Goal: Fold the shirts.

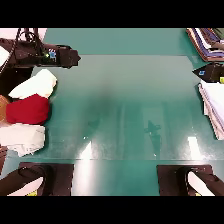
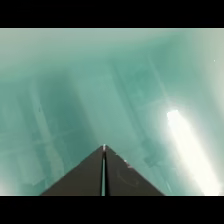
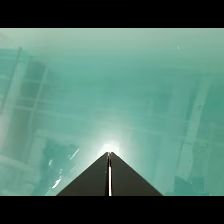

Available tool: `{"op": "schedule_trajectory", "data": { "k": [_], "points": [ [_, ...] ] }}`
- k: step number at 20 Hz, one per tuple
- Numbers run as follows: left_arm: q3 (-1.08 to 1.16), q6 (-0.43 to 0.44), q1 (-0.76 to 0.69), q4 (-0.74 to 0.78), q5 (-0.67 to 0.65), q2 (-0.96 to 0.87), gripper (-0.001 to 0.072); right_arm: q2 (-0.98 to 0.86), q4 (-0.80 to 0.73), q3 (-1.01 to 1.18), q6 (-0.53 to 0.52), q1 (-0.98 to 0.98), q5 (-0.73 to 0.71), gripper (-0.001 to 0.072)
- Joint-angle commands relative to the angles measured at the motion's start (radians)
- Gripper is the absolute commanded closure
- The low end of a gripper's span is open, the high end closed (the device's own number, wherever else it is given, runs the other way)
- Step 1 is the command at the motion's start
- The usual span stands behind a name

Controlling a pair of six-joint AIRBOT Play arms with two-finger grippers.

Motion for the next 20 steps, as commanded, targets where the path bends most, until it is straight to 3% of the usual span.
{"op": "schedule_trajectory", "data": {
  "k": [1, 11, 13, 19, 20],
  "points": [
    [0.0, 0.0, -0.001, 0.0, 0.0, 0.0, 0.0681, 0.001, 0.002, 0.0, 0.0, 0.005, -0.001, 0.0693],
    [0.0, 0.0, 0.0, 0.0, 0.003, 0.0, 0.0681, 0.001, 0.002, 0.0, 0.0, 0.005, 0.006, 0.0693],
    [0.0, -0.005, 0.0, -0.013, 0.059, 0.0, 0.0681, 0.002, 0.002, 0.0, 0.0, 0.005, 0.007, 0.0693],
    [0.0, 0.106, 0.003, 0.18, 0.124, -0.004, 0.0675, 0.002, 0.003, 0.0, 0.001, 0.005, 0.007, 0.0693],
    [0.0, 0.098, 0.003, 0.256, 0.119, -0.012, 0.039, 0.002, 0.003, 0.0, 0.001, 0.005, 0.007, 0.0693]
  ]
}}
